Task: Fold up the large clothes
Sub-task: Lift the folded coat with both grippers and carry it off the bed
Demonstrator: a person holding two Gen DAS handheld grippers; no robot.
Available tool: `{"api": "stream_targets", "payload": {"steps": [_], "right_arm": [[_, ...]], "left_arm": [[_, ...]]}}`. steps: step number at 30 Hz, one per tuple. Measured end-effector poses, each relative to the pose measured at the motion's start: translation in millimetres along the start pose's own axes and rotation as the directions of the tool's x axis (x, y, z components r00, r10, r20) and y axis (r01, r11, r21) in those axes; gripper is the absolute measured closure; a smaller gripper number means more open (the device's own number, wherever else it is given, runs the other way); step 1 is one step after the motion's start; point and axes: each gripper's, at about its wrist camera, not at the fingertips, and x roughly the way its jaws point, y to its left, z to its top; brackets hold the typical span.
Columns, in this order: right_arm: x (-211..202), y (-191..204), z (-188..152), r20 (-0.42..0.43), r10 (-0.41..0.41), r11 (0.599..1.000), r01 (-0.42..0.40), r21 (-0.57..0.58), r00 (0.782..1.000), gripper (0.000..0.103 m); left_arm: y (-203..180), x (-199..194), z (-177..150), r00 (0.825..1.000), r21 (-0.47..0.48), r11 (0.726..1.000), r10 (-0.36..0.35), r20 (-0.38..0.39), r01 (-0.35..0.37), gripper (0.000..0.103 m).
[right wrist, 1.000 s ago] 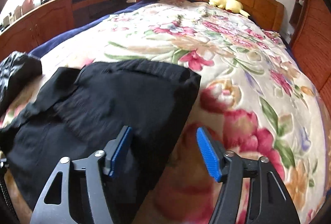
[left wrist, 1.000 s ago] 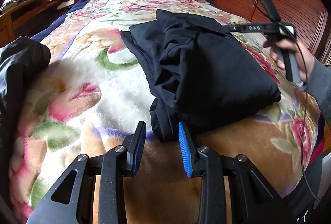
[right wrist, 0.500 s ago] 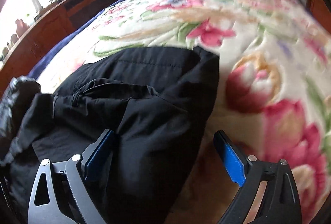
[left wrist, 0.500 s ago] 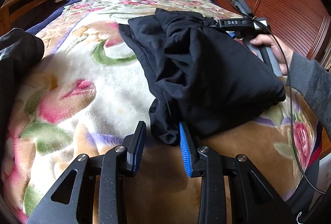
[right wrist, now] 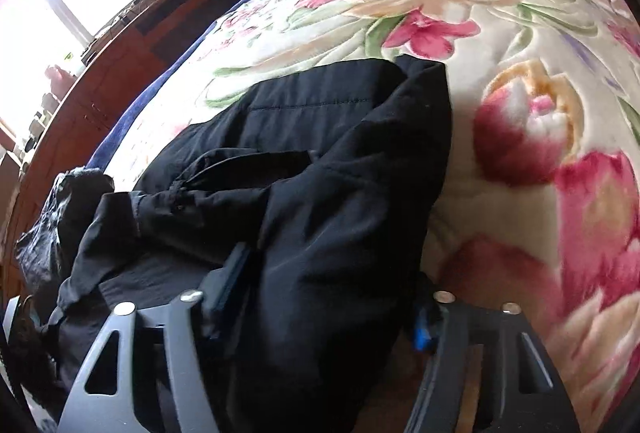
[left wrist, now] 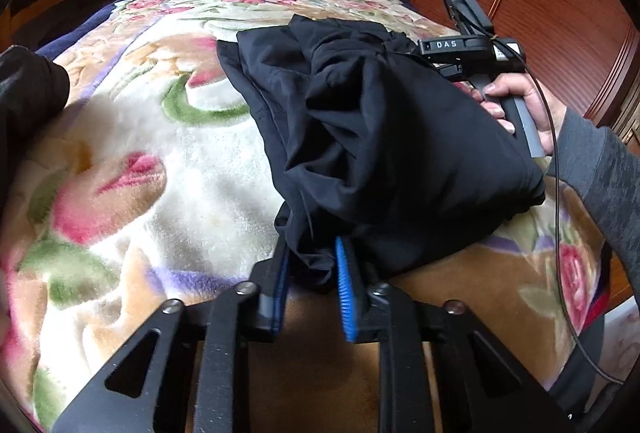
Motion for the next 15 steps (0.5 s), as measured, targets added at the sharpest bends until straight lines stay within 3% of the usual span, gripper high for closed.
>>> {"api": "stream_targets", "payload": {"steps": [4,8,15], "right_arm": [[-14,12,-1,0.035,-0.045,0.998,0.047,-0.032,0.998,0.067],[-31,20,-6,0.065,-0.055,0.997,0.058,-0.041,0.996,0.073],[-67,51,-24,0.134,-0.063,0.991,0.078,-0.108,0.989,0.078]], "left_arm": [[-3,-8,-1,0.999,0.020,1.000,-0.007,0.036,0.007,0.093],[5,-24,0,0.995,-0.024,0.999,-0.041,0.087,0.043,0.095],[9,-68,0,0.979,-0.053,0.998,-0.003,0.204,0.014,0.097]]}}
